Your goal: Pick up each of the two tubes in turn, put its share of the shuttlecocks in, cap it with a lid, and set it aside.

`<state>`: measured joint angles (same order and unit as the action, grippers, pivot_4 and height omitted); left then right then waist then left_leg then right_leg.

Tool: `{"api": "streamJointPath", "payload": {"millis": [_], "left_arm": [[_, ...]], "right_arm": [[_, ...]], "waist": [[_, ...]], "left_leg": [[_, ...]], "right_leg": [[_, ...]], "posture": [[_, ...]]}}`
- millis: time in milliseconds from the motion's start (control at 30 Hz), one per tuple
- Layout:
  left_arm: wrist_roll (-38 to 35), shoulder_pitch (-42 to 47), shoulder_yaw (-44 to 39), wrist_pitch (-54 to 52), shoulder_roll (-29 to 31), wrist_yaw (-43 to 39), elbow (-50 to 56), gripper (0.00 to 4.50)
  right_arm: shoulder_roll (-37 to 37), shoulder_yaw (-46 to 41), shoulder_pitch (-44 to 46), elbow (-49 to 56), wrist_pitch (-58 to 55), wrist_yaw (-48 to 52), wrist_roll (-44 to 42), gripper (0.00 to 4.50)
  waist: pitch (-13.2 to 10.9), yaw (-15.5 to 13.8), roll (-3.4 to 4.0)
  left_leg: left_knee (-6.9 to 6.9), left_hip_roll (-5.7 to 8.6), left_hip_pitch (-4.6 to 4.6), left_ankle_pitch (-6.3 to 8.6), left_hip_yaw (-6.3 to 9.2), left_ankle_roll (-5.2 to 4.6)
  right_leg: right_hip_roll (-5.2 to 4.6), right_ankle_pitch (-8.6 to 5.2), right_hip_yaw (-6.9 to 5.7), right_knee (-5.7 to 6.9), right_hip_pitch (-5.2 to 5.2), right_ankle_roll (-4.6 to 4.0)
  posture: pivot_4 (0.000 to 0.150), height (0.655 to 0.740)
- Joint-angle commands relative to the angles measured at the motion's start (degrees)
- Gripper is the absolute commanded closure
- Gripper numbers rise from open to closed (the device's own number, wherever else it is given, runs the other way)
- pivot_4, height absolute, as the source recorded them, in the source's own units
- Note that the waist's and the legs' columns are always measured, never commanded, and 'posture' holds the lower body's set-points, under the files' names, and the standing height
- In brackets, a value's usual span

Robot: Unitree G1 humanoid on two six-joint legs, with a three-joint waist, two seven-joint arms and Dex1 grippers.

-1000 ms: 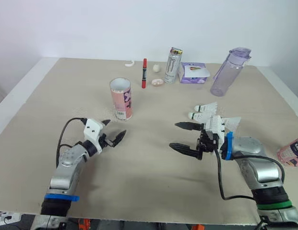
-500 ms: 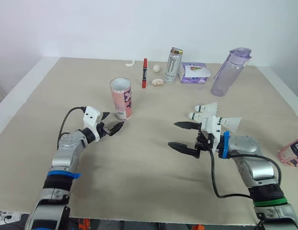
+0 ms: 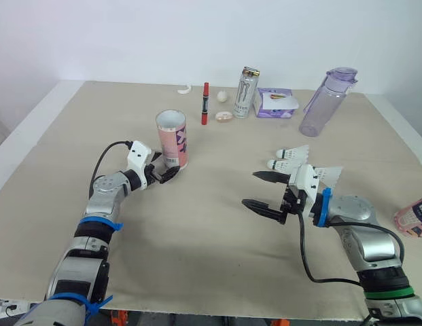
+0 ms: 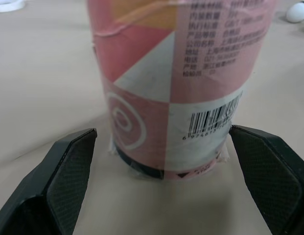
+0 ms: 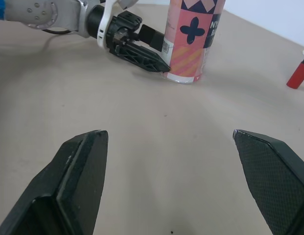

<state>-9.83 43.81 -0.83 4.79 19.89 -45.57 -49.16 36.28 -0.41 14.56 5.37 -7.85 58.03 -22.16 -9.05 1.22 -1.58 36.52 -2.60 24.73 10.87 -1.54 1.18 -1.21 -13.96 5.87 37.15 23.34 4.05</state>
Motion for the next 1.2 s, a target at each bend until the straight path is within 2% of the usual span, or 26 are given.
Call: {"api": "streamJointPath", "payload": {"millis": [33, 400, 500, 733, 967, 1133, 1200], "left_arm": [[1.1, 3.2, -0.3, 3.3, 0.0, -0.7, -3.6, 0.00], [4.0, 10.4, -0.5, 8.2, -2.5, 0.6, -14.7, 0.00], [4.4, 11.9, -0.9, 8.8, -3.4, 3.1, -16.8, 0.00], [4.5, 13.7, -2.0, 10.0, -4.3, 5.9, -19.5, 0.00], [5.2, 13.8, -2.3, 12.4, -4.9, 5.1, -20.4, 0.00], [4.5, 13.3, -2.9, 13.8, -5.2, 3.0, -20.6, 1.29], [4.6, 13.2, -3.1, 14.0, -5.2, 3.3, -20.7, 1.29]], "right_arm": [[0.9, -2.0, -0.2, 3.1, -0.3, -1.0, -0.4, 0.09], [1.7, -2.6, -1.5, 5.0, -1.3, -2.9, -0.4, 0.09], [1.8, -2.9, -2.0, 5.7, -1.7, -3.4, -0.5, 0.09], [2.2, -3.3, -2.7, 6.8, -2.3, -4.1, -0.9, 0.09], [2.5, -3.7, -3.4, 8.0, -3.0, -4.3, -0.8, 0.09], [2.5, -3.6, -3.7, 8.6, -3.5, -4.3, -0.8, 0.00], [2.5, -3.5, -3.8, 8.7, -3.5, -4.2, -0.8, 0.00]], "waist": [[0.0, 0.0, 0.00], [0.0, 0.0, -0.01], [0.0, 0.0, -0.01], [0.0, 0.0, -0.02], [0.0, 0.0, -0.02], [0.0, 0.0, -0.02], [0.0, 0.0, -0.02]], "left_leg": [[0.00, 0.00, 0.00, 0.00, 0.00, 0.00], [0.01, 0.02, 0.04, 0.00, 0.02, 0.00], [0.01, 0.03, 0.06, 0.00, 0.03, 0.00], [0.02, 0.03, 0.07, 0.00, 0.05, 0.00], [0.02, 0.04, 0.08, 0.00, 0.05, 0.00], [0.02, 0.04, 0.08, 0.00, 0.05, 0.00], [0.03, 0.05, 0.08, 0.00, 0.05, 0.00]], "right_leg": [[0.00, -0.01, 0.01, 0.00, 0.00, 0.01], [0.00, -0.01, -0.01, 0.00, 0.01, 0.02], [-0.01, -0.01, -0.01, 0.00, 0.01, 0.02], [-0.01, -0.01, -0.02, 0.01, 0.02, 0.03], [-0.01, 0.00, -0.02, 0.01, 0.02, 0.01], [-0.01, 0.00, -0.02, 0.01, 0.02, 0.01], [-0.01, 0.00, -0.02, 0.01, 0.01, 0.02]], "posture": [[0.150, 0.7400], [0.150, 0.7400], [0.150, 0.7400], [0.150, 0.7400], [0.150, 0.7400], [0.150, 0.7400], [0.150, 0.7400]]}}
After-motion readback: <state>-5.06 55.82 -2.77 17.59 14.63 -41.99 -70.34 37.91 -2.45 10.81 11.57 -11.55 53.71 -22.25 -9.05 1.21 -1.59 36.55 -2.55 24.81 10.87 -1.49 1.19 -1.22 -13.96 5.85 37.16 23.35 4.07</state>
